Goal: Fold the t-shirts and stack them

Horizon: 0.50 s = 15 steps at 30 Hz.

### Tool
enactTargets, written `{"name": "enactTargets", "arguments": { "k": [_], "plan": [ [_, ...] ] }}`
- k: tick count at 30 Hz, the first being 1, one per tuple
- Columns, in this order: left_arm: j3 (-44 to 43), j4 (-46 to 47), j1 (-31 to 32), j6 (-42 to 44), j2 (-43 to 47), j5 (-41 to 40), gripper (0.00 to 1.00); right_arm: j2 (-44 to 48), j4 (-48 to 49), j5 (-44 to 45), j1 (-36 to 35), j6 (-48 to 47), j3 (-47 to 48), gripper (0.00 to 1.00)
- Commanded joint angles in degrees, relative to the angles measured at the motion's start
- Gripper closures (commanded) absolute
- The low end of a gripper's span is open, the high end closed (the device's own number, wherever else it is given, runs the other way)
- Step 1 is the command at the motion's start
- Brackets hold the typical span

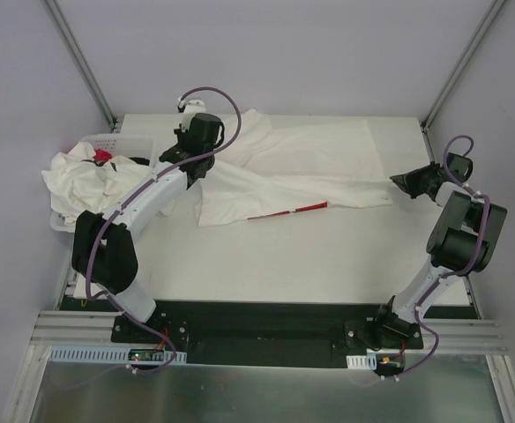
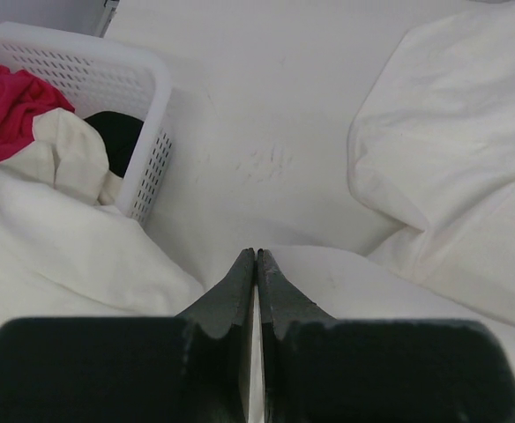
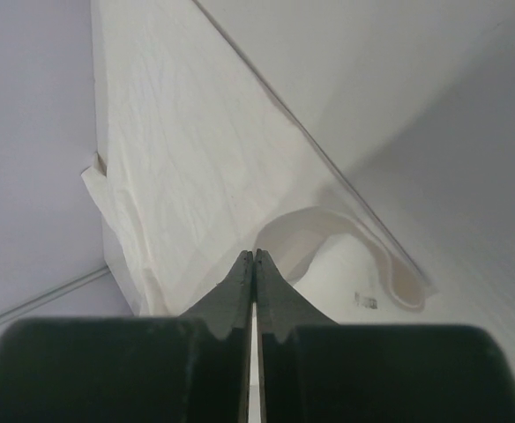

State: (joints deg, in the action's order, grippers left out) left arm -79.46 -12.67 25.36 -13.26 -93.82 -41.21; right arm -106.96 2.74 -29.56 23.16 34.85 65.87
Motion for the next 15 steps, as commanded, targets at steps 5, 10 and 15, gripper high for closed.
{"name": "enactTargets", "arguments": {
  "k": [5,10,15],
  "plan": [
    [-0.8,2.5,-1.1,1.4,3.6,-2.1,1.00,5.1,1.7,-0.6,1.6,-0.2,-1.4,0.99],
    [-0.8,3.1,-1.2,1.0,2.8,-1.1,1.00,4.7,2.3,-0.8,1.7,0.3,-1.3,0.99],
    [-1.3,3.5,-1.2,0.9,1.0,-0.2,1.00,4.5,2.9,-0.8,2.1,0.9,-1.1,0.99]
  ]
}}
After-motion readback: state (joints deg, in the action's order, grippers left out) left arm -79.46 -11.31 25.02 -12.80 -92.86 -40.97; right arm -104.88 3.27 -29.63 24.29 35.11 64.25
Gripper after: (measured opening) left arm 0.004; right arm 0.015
